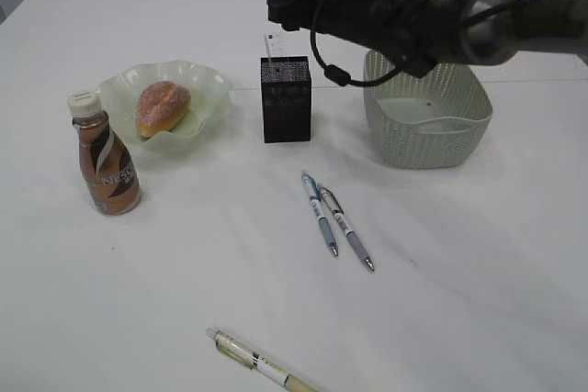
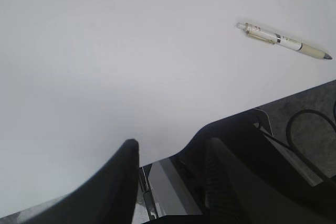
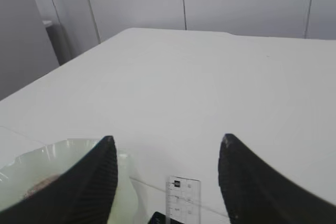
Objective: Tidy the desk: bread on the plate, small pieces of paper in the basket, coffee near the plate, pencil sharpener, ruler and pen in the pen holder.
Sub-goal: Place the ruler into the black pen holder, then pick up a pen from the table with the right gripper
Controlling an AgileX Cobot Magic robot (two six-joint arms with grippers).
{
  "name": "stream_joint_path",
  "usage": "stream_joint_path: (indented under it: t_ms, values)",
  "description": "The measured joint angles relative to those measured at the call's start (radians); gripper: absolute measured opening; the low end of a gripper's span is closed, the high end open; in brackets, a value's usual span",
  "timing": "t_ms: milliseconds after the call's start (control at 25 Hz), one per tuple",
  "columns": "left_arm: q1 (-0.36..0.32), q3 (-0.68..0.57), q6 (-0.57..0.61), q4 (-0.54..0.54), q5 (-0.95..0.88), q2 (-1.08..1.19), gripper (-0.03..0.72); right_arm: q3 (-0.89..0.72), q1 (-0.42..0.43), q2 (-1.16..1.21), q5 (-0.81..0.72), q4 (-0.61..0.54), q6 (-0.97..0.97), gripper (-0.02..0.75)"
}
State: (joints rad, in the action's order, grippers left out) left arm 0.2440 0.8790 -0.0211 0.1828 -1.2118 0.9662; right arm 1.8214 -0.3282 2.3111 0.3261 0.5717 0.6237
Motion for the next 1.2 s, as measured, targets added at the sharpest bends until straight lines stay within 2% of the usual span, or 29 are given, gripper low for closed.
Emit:
stream_joint_path:
  t_ms: [160,240,520,760,880,1000,1200]
  values:
    - [0.0,0.0,0.0,-0.002,0.0,0.0,0.307,0.0,0.0,-0.095,-0.215,0.152,0.173,0.477]
    - [0.0,0.0,0.0,-0.002,0.0,0.0,0.307,0.0,0.0,-0.142,-0.334,0.183,0.242,0.475]
    - [0.0,0.0,0.0,-0.002,0.0,0.0,0.307,0.0,-0.035,-0.311,-0.703,0.187,0.3,0.396]
    - [0.0,0.0,0.0,-0.002,-0.013,0.0,0.307,0.002,-0.137,-0.349,-0.967,0.149,0.236,0.366]
    - [0.0,0.0,0.0,0.0,-0.017,0.0,0.307,0.002,-0.194,-0.349,-1.115,0.1,0.144,0.364]
    - [0.0,0.0,0.0,0.0,-0.021,0.0,0.307,0.002,-0.222,-0.349,-1.253,0.0,0.026,0.363]
    - [0.0,0.0,0.0,0.0,-0.025,0.0,0.307,0.002,-0.224,-0.349,-1.488,-0.249,-0.27,0.363]
